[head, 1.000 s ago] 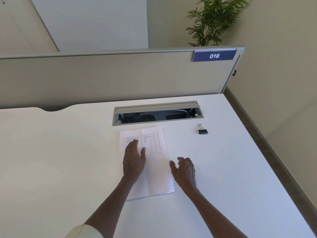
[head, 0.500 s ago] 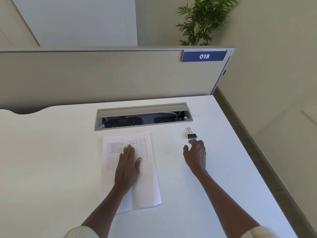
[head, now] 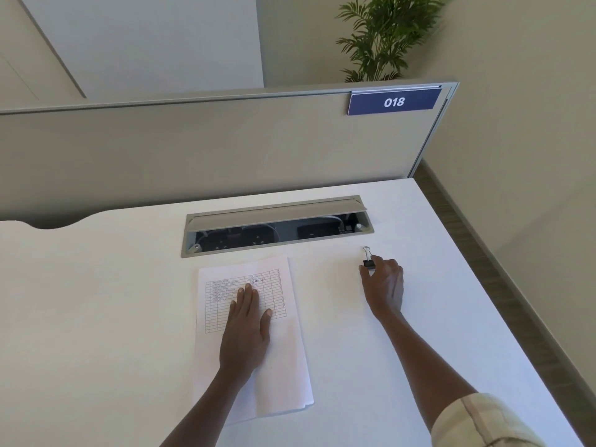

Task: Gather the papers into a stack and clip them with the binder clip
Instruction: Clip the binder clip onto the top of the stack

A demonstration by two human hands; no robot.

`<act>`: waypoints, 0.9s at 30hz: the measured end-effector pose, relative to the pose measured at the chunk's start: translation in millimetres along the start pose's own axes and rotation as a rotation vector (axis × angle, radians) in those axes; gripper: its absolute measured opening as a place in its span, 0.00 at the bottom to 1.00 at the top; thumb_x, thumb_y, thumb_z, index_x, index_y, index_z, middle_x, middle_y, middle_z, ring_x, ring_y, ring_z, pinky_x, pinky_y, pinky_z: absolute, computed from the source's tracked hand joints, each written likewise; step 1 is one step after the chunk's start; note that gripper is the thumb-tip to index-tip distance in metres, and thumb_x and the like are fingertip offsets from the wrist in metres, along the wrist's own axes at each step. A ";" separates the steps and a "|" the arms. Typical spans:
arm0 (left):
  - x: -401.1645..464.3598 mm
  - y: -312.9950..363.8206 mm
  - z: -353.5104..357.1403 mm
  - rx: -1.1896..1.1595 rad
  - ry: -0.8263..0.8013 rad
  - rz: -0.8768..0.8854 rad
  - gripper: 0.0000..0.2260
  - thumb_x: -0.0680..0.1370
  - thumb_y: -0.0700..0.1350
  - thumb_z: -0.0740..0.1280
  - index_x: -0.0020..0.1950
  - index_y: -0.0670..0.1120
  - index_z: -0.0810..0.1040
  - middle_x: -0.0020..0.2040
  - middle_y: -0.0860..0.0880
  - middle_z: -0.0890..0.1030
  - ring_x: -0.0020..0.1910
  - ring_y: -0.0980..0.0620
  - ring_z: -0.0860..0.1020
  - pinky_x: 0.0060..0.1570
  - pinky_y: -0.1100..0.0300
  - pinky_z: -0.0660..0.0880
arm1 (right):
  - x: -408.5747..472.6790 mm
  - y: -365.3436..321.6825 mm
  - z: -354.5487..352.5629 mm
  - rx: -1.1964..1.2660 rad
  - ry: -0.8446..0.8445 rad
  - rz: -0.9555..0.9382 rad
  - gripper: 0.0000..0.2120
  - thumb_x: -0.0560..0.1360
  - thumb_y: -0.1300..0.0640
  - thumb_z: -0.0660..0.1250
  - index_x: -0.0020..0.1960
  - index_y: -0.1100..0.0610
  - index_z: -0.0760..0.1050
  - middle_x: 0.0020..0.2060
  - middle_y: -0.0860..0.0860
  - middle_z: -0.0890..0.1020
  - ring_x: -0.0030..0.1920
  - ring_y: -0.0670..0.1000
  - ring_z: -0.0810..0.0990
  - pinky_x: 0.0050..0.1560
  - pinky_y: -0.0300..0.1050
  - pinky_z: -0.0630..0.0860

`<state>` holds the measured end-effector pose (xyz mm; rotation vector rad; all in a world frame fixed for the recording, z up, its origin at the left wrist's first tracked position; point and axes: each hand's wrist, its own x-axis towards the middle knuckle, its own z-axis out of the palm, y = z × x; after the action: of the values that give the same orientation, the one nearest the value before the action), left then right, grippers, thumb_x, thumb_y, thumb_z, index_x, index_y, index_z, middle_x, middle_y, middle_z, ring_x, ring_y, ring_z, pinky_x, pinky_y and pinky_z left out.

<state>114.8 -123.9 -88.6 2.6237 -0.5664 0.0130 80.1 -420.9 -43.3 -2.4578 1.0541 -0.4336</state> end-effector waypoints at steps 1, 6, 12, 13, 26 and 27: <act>0.1 0.2 -0.5 -0.004 0.001 0.000 0.29 0.83 0.56 0.48 0.79 0.40 0.58 0.80 0.45 0.58 0.80 0.48 0.54 0.77 0.51 0.54 | -0.1 0.0 2.6 -0.004 0.008 0.015 0.09 0.74 0.58 0.71 0.52 0.60 0.81 0.44 0.58 0.82 0.50 0.61 0.77 0.45 0.49 0.75; -0.4 0.7 -2.6 0.001 -0.004 0.002 0.29 0.83 0.55 0.49 0.78 0.39 0.59 0.80 0.45 0.58 0.79 0.48 0.55 0.77 0.51 0.55 | -2.3 0.2 6.9 0.072 0.062 0.076 0.06 0.74 0.62 0.69 0.49 0.60 0.82 0.45 0.58 0.81 0.49 0.61 0.76 0.41 0.48 0.74; 1.8 -1.4 -4.6 -0.029 -0.038 -0.007 0.30 0.82 0.57 0.47 0.79 0.40 0.58 0.79 0.47 0.56 0.79 0.49 0.54 0.77 0.52 0.53 | -11.0 -7.9 -2.4 0.126 0.115 -0.024 0.08 0.73 0.61 0.70 0.52 0.59 0.82 0.48 0.55 0.82 0.51 0.58 0.77 0.47 0.47 0.75; 2.7 -3.0 -4.4 -0.039 -0.046 -0.013 0.30 0.82 0.56 0.47 0.79 0.40 0.58 0.79 0.48 0.56 0.79 0.49 0.53 0.77 0.53 0.52 | -12.7 -11.3 -4.8 0.133 0.126 -0.043 0.08 0.74 0.61 0.70 0.52 0.58 0.81 0.49 0.54 0.82 0.51 0.57 0.77 0.47 0.47 0.75; 9.7 56.4 -61.7 -0.395 -0.024 -0.082 0.20 0.85 0.47 0.56 0.75 0.41 0.68 0.75 0.45 0.68 0.77 0.46 0.63 0.77 0.51 0.57 | -79.0 -50.2 -45.5 0.343 0.120 -0.312 0.10 0.70 0.64 0.69 0.49 0.54 0.80 0.50 0.47 0.80 0.50 0.50 0.76 0.44 0.45 0.78; 8.9 67.2 -71.8 -0.467 0.016 -0.111 0.19 0.84 0.47 0.58 0.72 0.41 0.73 0.71 0.43 0.75 0.73 0.44 0.70 0.73 0.50 0.64 | -87.6 -53.6 -49.8 0.366 0.119 -0.344 0.10 0.70 0.64 0.70 0.49 0.54 0.81 0.50 0.47 0.80 0.50 0.51 0.77 0.43 0.45 0.79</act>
<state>102.6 -150.9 5.6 2.1924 -0.3641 -0.1185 32.7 -335.8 16.2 -2.2966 0.5281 -0.8114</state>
